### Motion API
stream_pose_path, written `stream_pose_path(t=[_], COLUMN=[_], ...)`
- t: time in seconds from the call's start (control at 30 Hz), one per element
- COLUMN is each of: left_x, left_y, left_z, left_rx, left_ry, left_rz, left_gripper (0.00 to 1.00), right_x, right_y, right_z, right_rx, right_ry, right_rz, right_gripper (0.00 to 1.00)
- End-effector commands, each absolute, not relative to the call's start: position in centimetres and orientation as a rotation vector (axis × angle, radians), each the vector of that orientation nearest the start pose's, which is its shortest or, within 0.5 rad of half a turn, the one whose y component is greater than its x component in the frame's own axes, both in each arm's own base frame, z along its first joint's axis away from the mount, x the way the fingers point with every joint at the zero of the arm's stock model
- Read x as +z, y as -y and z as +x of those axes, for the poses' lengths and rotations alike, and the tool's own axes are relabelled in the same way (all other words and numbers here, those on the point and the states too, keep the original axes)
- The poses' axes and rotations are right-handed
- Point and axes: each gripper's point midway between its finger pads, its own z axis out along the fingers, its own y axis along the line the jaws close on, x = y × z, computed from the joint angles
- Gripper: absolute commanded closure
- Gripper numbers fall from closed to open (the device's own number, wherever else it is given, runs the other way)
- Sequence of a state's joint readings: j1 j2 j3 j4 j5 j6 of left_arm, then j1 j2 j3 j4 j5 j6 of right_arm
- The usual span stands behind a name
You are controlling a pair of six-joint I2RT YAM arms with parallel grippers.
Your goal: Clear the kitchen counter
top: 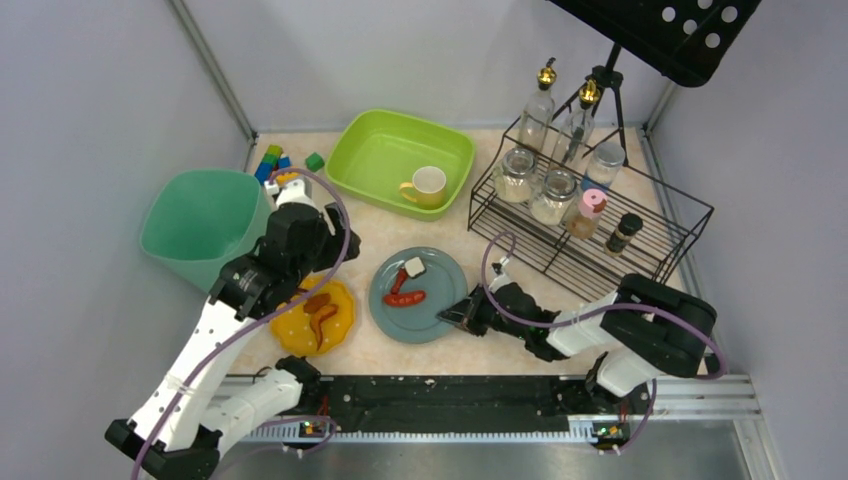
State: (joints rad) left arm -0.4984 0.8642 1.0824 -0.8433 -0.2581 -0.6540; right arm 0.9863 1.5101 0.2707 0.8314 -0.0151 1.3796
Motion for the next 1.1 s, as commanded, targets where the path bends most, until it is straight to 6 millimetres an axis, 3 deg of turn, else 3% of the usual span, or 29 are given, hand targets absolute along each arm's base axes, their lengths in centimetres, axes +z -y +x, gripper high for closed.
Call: stream_pose_path(t=[0.0,0.1,0.43,0.57,0.77,1.07], left_x=[27.1,28.4,33.7,34.9,34.4,32.6], left_y=[8.7,7.5,0.9,0.0,-3.1,-5.7], left_z=[23.9,24.1,24.8,25.7,27.3,30.3], left_rx=[-0.249,-0.175,0.274,0.317,0.373,0.440], left_ry=[-2.147,-2.131,-2.012,-1.997,-2.028,-2.122], left_rz=[-0.311,-0.323,-0.431,-0.436,-0.512,-0.529], left_gripper=[0.26,0.26,0.19,0.16,0.15,0.12], right_x=[18.4,19.5,22.3,24.0,25.9,25.7], right_y=[-35.8,-36.2,-36.9,-37.1,-37.4,-37.4], right_z=[18.5,18.5,18.7,18.9,18.6,18.4], right_rx=[1.824,1.848,1.890,1.894,1.934,1.952], right_ry=[-1.875,-1.858,-1.810,-1.780,-1.737,-1.732], right_rz=[0.368,0.344,0.271,0.233,0.188,0.171], right_gripper=[1.00,1.00,1.00,1.00,1.00,1.00])
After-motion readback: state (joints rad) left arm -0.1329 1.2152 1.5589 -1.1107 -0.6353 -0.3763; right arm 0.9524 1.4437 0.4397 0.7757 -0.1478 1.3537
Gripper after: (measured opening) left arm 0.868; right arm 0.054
